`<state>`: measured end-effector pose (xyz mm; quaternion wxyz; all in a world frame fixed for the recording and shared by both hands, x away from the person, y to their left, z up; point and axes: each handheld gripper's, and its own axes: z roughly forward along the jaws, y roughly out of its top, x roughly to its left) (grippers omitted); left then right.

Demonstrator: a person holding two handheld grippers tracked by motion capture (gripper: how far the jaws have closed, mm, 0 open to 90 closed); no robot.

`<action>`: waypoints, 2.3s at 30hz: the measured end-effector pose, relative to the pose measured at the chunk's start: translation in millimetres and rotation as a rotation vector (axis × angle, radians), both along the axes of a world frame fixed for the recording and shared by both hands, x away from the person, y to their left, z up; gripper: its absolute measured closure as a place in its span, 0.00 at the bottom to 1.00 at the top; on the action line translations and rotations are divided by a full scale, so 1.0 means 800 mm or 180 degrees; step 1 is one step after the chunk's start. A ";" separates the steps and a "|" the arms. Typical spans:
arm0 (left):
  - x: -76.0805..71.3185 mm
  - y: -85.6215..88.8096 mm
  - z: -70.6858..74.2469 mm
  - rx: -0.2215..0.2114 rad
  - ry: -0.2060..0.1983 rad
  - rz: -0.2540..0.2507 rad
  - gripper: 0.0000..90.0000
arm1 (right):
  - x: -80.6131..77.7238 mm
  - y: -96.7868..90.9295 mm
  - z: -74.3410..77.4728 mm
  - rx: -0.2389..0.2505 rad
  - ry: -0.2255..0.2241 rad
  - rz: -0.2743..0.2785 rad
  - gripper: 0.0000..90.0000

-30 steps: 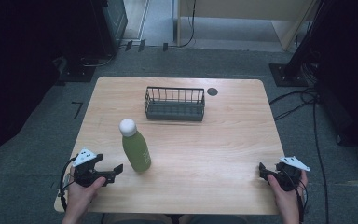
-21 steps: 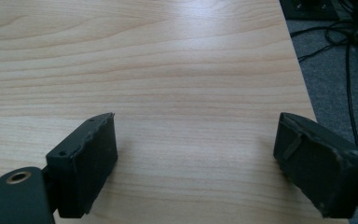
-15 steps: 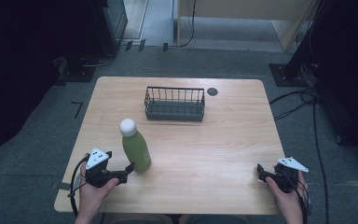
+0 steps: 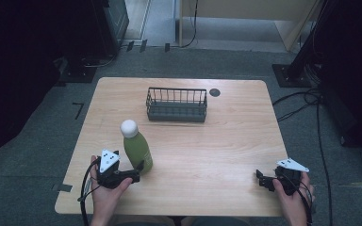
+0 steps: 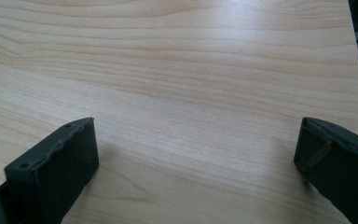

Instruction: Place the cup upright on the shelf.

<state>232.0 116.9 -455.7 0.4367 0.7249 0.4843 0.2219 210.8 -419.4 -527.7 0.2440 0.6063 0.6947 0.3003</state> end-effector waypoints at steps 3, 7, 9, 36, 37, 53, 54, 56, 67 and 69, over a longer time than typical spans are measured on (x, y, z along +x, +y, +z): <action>-0.002 -0.004 0.002 0.0015 -0.0012 0.0015 0.00 | 0.000 0.000 0.000 0.0000 0.0000 -0.0001 0.00; -0.001 -0.010 0.004 0.0117 -0.0022 0.0061 0.00 | 0.000 0.000 0.000 -0.0001 -0.0001 -0.0001 0.00; -0.001 -0.014 0.007 0.0136 -0.0043 0.0092 0.03 | 0.000 0.000 0.000 -0.0001 0.0000 -0.0002 0.00; 0.013 -0.045 0.011 0.0097 -0.0308 0.0253 0.23 | 0.000 0.000 0.000 0.0001 -0.0001 -0.0002 0.00; 0.013 -0.045 0.011 0.0069 -0.0331 0.0246 0.23 | 0.000 0.000 0.000 0.0000 -0.0001 -0.0002 0.00; 0.055 -0.068 0.049 0.0062 -0.0501 0.0162 0.23 | 0.000 0.000 0.000 0.0005 -0.0004 -0.0008 0.00; 0.055 -0.068 0.049 0.0062 -0.0501 0.0162 0.23 | 0.000 0.000 0.000 0.0005 -0.0004 -0.0008 0.00; 0.065 -0.072 0.056 0.0051 -0.0537 0.0158 0.23 | 0.000 0.000 0.000 0.0003 -0.0003 -0.0005 0.00; 0.112 -0.083 0.083 -0.0046 -0.0652 0.0222 0.23 | 0.000 0.000 0.000 0.0010 -0.0001 -0.0010 0.00; 0.121 -0.084 0.086 -0.0065 -0.0664 0.0257 0.23 | 0.000 0.000 0.000 -0.0001 -0.0011 0.0000 0.00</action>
